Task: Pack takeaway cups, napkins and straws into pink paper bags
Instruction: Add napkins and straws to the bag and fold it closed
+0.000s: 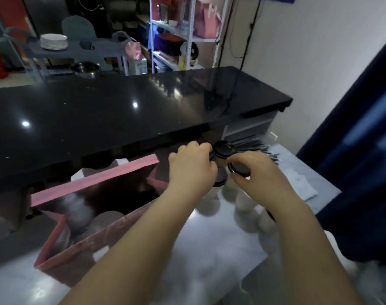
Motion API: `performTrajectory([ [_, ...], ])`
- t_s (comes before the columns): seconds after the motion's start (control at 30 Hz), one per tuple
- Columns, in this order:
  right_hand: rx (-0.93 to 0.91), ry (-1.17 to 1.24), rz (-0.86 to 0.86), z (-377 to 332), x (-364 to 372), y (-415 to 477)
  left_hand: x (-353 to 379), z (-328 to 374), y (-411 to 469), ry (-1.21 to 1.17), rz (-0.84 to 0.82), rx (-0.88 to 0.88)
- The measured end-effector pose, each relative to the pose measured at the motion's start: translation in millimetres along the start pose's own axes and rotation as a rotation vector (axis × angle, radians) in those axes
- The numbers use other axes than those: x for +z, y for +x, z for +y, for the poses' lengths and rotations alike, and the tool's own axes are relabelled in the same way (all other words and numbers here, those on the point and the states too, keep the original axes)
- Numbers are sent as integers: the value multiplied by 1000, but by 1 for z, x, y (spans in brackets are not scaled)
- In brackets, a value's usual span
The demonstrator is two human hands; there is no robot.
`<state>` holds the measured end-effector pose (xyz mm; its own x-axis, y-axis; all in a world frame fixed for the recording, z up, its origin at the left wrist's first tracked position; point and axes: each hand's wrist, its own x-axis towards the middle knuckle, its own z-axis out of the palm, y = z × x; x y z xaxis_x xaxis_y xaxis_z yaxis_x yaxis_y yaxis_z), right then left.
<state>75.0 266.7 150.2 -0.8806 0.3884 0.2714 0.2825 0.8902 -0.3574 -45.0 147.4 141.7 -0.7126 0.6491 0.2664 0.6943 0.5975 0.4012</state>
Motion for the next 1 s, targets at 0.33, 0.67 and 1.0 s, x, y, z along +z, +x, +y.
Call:
performTrajectory([
  [0.33,220,-24,-65,72,2,-38,87,45,2,-24,-192,35],
  [0.67,140,71,-117,201,13,24,169,88,80,-42,-170,-29],
  [1.0,89,114,-368,342,59,116,246,123,167,121,-321,9],
])
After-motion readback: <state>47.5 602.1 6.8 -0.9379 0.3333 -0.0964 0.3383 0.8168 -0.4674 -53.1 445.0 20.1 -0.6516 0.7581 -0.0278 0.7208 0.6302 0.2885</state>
